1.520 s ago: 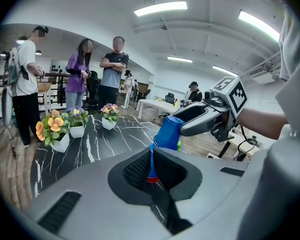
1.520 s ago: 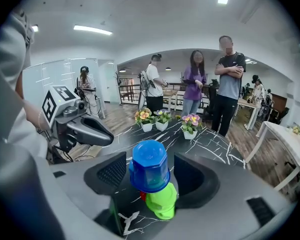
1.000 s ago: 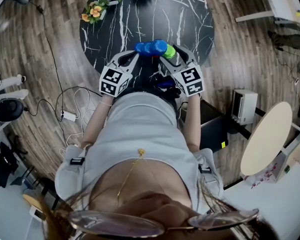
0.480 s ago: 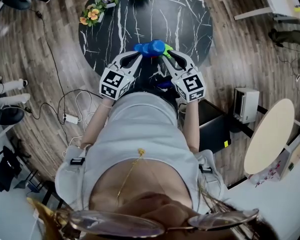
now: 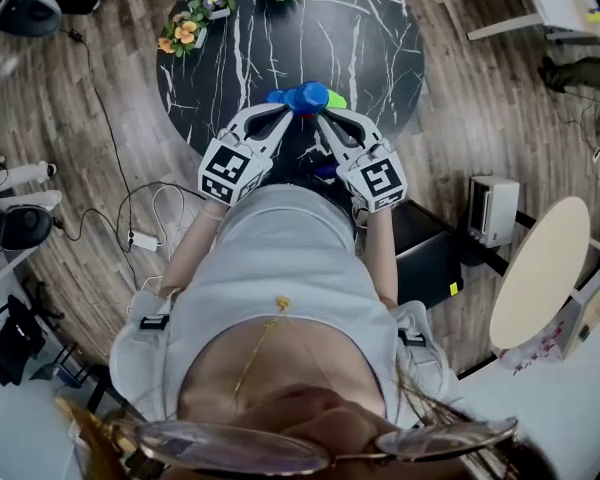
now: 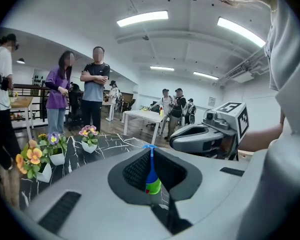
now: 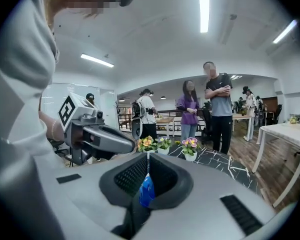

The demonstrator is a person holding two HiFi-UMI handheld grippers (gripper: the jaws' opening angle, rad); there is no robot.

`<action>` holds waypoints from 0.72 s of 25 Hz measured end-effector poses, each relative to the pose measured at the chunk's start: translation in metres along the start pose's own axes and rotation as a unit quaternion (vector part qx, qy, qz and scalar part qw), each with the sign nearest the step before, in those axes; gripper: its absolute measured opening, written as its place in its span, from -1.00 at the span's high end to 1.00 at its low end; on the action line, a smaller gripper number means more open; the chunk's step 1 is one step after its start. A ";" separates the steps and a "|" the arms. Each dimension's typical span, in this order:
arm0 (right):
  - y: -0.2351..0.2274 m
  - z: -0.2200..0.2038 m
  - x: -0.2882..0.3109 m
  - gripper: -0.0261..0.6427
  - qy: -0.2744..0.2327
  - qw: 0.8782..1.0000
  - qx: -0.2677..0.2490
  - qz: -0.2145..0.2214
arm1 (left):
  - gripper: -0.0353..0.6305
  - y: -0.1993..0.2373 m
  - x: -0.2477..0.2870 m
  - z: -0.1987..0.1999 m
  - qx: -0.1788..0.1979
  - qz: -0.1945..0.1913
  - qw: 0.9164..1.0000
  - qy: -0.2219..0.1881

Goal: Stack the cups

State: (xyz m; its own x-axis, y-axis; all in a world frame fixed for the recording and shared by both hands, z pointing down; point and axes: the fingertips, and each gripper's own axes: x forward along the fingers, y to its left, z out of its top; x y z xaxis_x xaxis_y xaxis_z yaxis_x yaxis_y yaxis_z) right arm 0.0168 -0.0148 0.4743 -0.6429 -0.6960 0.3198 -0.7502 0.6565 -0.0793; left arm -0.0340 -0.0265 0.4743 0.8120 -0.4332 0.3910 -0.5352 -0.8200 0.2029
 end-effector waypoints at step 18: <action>0.004 0.050 -0.008 0.87 -0.074 0.997 -0.013 -0.005 | 0.78 -0.019 -0.006 0.052 0.019 -0.030 0.997 -0.073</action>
State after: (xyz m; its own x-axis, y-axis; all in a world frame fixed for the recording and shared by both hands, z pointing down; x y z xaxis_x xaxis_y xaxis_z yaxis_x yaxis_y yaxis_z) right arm 0.0111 -0.0215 0.4240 -0.6521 -0.7372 0.1768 -0.7541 0.6547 -0.0517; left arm -0.0171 -0.0281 0.4210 0.8693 -0.4298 0.2442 -0.4771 -0.8587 0.1871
